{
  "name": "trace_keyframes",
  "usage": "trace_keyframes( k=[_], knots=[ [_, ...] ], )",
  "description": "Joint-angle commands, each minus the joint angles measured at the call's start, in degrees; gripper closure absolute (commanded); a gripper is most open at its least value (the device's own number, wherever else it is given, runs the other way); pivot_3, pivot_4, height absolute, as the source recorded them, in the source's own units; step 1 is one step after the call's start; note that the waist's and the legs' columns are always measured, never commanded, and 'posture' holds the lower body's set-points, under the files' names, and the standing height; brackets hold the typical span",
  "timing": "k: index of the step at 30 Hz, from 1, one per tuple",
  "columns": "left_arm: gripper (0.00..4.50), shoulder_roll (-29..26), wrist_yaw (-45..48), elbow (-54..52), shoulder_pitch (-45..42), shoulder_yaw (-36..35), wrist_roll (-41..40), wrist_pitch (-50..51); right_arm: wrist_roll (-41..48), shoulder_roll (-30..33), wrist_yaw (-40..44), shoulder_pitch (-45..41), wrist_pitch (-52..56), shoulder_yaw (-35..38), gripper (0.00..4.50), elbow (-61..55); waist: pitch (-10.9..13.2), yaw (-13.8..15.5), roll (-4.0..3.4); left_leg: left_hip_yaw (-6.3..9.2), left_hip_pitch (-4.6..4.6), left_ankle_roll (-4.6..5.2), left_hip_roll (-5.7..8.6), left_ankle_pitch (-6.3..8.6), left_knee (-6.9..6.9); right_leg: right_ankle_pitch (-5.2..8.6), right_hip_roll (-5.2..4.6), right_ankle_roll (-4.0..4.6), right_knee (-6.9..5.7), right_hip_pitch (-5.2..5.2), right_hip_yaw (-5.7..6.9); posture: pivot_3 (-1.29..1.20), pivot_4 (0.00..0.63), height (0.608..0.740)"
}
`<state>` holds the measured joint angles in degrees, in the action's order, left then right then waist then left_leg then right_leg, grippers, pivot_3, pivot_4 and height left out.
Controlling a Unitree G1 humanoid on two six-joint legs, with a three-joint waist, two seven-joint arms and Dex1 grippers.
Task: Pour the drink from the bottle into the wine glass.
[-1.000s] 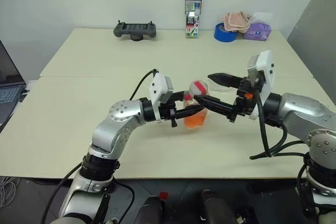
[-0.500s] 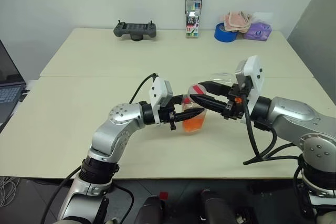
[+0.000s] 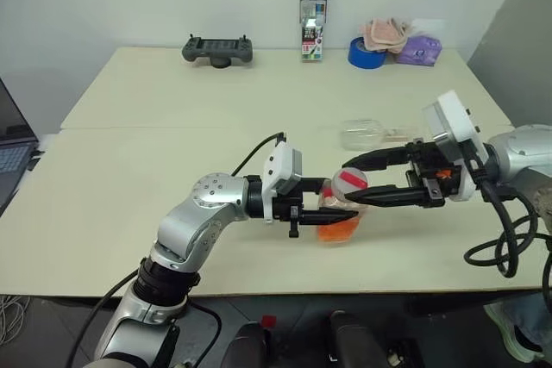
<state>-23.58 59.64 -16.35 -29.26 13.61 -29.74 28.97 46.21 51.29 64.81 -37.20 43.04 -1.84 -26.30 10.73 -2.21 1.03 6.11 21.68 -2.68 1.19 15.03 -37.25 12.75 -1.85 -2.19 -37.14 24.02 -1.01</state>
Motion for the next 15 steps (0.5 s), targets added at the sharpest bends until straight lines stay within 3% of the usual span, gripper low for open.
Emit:
trace_keyframes(
  k=[1, 3, 4, 9, 15],
  knots=[
    [2.76, 0.56, -4.1, 0.18, -0.66, -3.26, 0.7, -0.64, -5.32, -1.32, 1.52, -1.71, -3.42, -5.27, 2.67, -1.0, 0.0, 0.09, 0.0, 0.04, 0.0, 0.02, -0.04, -0.02, 0.0, -0.03, 0.09, 0.05, -0.01, 0.0, 0.0, 0.0, 0.15, 0.74],
    [2.76, 0.9, -4.88, 0.23, -0.56, -3.71, 0.89, -0.61, -2.12, -2.68, 0.09, -2.07, -0.58, -3.28, 2.67, -0.61, 0.0, 0.36, 0.0, 0.07, 0.01, 0.04, -0.03, -0.04, 0.0, -0.03, 0.1, 0.06, -0.01, 0.0, 0.0, 0.0, 0.15, 0.74],
    [2.76, 0.93, -5.13, 0.22, -0.58, -3.89, 0.92, -0.56, -0.94, -3.36, -0.64, -2.2, 0.36, -2.33, 1.93, -0.69, 0.0, 0.47, 0.0, 0.09, 0.06, 0.04, -0.03, -0.04, -0.01, -0.04, 0.1, 0.06, 0.03, 0.01, 0.01, 0.0, 0.15, 0.74],
    [2.79, 1.66, -6.0, 0.39, -0.65, -4.5, 0.67, -0.66, -2.17, -4.7, -5.79, -0.24, 0.91, 0.76, 0.24, -3.65, 0.0, 0.73, 0.0, 0.09, 0.2, 0.02, 0.14, -0.04, -0.01, -0.03, -0.16, 0.05, 0.15, 0.04, 0.02, 0.0, 0.15, 0.74],
    [2.79, 2.49, -5.06, 3.33, -1.93, -3.87, 1.69, -3.01, 0.49, -9.75, -23.72, 1.64, 8.59, 5.76, 0.19, -10.13, 0.0, 0.74, 0.0, 0.11, 0.19, 0.01, 0.14, -0.05, -0.02, -0.03, -0.17, 0.04, 0.1, 0.04, 0.03, 0.0, 0.15, 0.74]
  ],
)
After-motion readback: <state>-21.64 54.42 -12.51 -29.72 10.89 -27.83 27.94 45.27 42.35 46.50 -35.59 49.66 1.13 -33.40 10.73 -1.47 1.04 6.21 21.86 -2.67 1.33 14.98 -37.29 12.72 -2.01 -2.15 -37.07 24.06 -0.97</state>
